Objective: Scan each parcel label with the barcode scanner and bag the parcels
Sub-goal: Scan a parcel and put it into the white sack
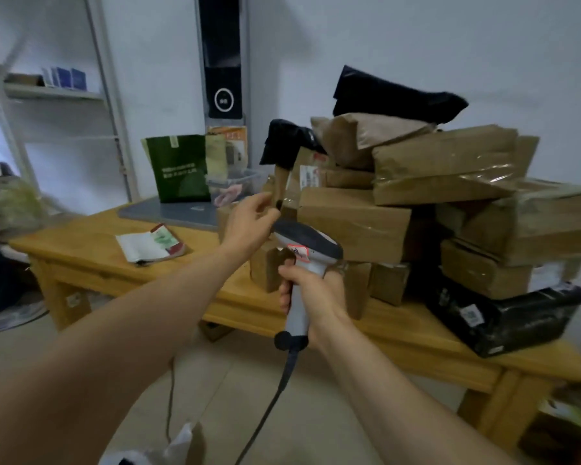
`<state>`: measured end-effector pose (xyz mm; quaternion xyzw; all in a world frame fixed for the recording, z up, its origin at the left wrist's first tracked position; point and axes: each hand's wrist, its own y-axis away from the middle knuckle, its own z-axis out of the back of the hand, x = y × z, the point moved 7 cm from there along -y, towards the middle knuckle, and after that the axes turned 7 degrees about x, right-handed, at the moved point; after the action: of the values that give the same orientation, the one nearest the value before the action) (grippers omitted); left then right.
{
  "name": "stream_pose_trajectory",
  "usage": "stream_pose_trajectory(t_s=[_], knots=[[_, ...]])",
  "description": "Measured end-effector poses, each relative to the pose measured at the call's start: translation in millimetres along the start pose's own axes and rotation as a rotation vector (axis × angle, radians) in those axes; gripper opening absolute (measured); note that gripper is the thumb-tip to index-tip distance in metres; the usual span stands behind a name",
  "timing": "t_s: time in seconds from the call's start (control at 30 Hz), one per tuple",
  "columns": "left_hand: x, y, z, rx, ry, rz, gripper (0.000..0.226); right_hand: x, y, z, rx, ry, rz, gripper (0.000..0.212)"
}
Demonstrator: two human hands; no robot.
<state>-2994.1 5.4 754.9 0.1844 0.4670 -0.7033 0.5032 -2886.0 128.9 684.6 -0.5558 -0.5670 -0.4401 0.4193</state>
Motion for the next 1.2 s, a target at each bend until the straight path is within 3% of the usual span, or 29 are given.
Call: stream_pose_trajectory(t_s=[0.23, 0.37, 0.43, 0.53, 0.7, 0.77, 0.87, 0.97, 1.2], knots=[[-112.1, -48.7, 2.9, -0.037, 0.049, -0.214, 0.043, 98.2, 14.9, 42.6, -0.069, -0.091, 0.197, 0.007], [-158.6, -82.3, 0.7, -0.064, -0.080, -0.277, 0.043, 160.4, 14.9, 61.9, -0.101, -0.143, 0.303, 0.024], [-180.3, -102.0, -1.7, -0.076, -0.164, -0.319, 0.043, 186.4, 14.0, 72.5, -0.119, -0.126, 0.315, 0.016], [-217.5, -126.7, -13.0, -0.084, -0.417, -0.422, 0.041, 211.3, 12.5, 83.7, -0.111, -0.071, 0.271, 0.016], [-272.3, -142.4, -62.5, -0.024, -1.142, -0.649, 0.035, 226.7, 11.6, 99.5, -0.107, 0.019, 0.245, 0.019], [-277.3, -148.3, -84.4, 0.018, -1.271, -0.659, 0.025, 226.4, 7.6, 108.6, -0.134, 0.043, 0.266, 0.014], [-273.8, -158.9, -102.9, 0.094, -1.187, -0.509, 0.016, 224.7, 2.4, 117.7, -0.171, 0.071, 0.282, 0.013], [-269.2, -166.4, -103.4, 0.099, -1.060, -0.399, 0.023, 222.8, -0.3, 120.7, -0.160, 0.101, 0.273, 0.018], [-252.4, -200.0, -6.7, -0.232, -0.266, -0.134, 0.018, 216.2, -1.9, 119.0, -0.142, 0.249, 0.361, 0.015]])
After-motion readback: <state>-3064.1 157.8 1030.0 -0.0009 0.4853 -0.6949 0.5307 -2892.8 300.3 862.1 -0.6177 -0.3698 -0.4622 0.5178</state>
